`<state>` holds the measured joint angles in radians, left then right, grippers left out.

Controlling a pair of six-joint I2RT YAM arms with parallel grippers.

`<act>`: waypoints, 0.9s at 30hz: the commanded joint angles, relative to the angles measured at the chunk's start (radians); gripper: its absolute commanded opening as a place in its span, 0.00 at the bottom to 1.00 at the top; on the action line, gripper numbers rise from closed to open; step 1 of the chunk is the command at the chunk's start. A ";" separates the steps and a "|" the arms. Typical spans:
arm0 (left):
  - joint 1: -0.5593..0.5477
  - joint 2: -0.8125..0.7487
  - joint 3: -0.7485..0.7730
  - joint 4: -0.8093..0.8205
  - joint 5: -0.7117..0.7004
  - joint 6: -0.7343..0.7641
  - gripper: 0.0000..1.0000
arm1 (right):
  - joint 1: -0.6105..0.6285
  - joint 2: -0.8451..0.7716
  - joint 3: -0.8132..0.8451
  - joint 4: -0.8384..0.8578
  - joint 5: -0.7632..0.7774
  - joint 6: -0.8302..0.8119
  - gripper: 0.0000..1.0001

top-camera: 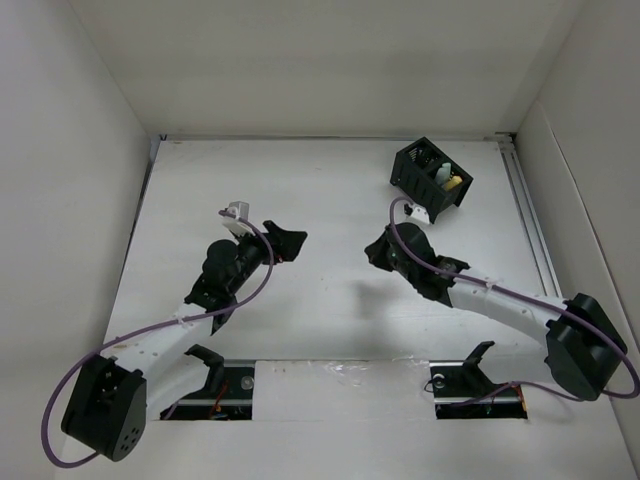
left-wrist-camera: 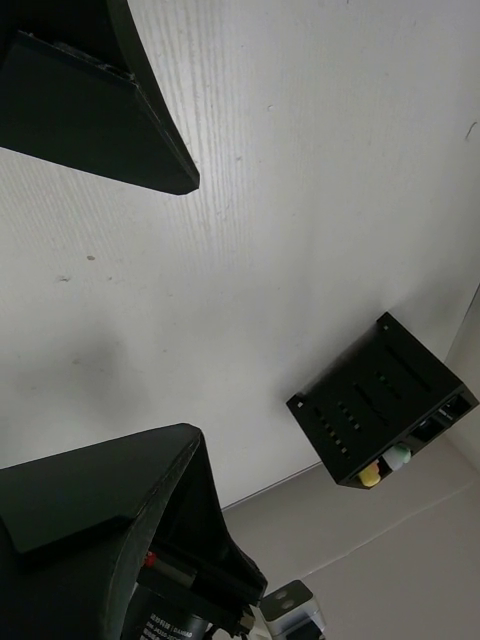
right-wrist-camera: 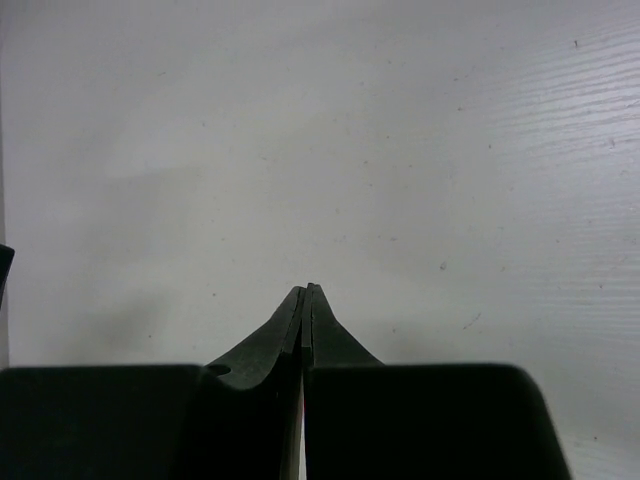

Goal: Sort the stationery into containers
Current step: Reset both arms

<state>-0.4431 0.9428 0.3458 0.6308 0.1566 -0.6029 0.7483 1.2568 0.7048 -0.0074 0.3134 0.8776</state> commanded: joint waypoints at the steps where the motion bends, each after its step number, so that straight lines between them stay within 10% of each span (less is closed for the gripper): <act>1: 0.003 0.013 -0.008 0.096 0.026 0.015 1.00 | 0.010 -0.033 -0.010 0.075 0.053 0.009 0.03; 27: 0.012 -0.029 -0.042 0.148 0.135 -0.012 1.00 | 0.010 0.020 0.018 0.084 0.056 0.009 0.46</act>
<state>-0.4366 0.9356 0.3164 0.7155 0.2630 -0.6086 0.7483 1.2728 0.6910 0.0277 0.3595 0.8875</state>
